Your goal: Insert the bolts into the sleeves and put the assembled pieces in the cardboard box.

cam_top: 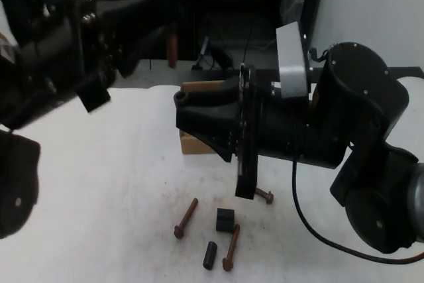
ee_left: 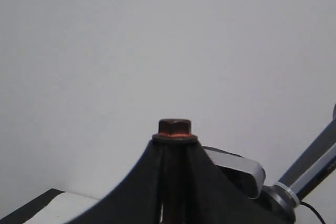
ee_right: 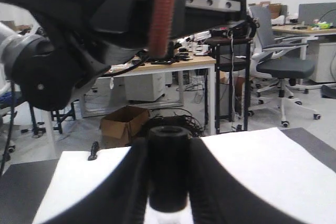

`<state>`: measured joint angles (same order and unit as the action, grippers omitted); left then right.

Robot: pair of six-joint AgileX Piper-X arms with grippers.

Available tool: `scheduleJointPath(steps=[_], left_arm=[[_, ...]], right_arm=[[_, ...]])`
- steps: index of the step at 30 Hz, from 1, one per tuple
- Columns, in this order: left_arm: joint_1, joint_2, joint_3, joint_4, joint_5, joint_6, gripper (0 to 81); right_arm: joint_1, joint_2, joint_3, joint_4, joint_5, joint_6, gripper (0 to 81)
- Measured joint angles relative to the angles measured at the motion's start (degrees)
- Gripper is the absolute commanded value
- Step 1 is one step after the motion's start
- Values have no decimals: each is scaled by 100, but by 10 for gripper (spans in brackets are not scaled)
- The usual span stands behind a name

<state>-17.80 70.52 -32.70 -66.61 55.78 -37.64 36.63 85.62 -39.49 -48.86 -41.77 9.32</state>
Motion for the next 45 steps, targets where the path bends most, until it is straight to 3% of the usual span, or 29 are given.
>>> scheduleJointPath(steps=[10, 17, 45], left_arm=[[-102, 0, -16, -22, 70, 50, 2], [-102, 0, -16, -22, 153, 100, 2], [-102, 0, -66, -124, 109, 254, 2]], right_arm=[[0, 0, 0, -78, -104, 475, 8], [0, 0, 0, -949, -245, 1029, 8], [-56, -5, 26, -1788, -723, 1779, 8]])
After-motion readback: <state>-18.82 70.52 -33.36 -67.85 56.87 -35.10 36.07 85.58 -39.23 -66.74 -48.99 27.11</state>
